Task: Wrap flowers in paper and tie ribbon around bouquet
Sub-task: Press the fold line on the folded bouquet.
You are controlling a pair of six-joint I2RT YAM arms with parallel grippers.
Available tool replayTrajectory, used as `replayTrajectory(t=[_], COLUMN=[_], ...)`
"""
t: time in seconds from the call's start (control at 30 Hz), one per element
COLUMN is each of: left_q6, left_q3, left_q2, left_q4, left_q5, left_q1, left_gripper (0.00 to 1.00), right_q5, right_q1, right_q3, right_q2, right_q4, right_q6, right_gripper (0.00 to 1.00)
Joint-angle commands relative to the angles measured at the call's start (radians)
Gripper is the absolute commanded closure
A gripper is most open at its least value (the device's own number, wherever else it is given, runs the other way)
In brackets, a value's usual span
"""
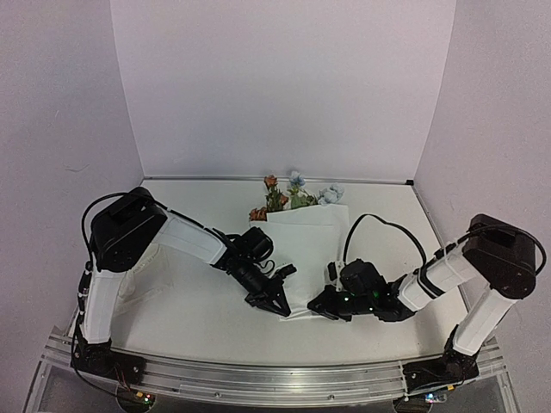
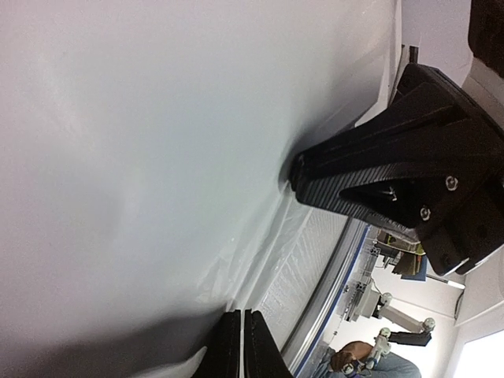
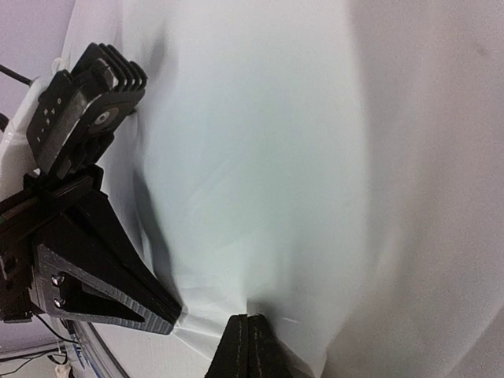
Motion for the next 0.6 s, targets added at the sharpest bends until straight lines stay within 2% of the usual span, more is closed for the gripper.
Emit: replayTrajectory(t=[0.0,0.27,0.57], left_q6=[-0.009,-0.009,-0.012], left_q3=[-0.024,-0.036,-0.04], left_q2=[0.054,0.052,0.054], left_q4=[-0.071,-0.066,-0.06], left_q5=[-0.107,-0.112,-0.113], left_q1=[0.012,0.021,0.025], left_gripper=[0.94,0.95,0.95], right_q5=[0.074,0.132,0.116], right_q1=[-0.025,-0.045,-0.059], right_q3=[-0.016,-0.059,-0.062], right_q2=[-0.028,-0.062,-0.048], right_q4=[-0.102,-0.131,-0.135], right_q6=[-0.015,0.002,0.006], right_gripper=[1.0,1.0,1.0])
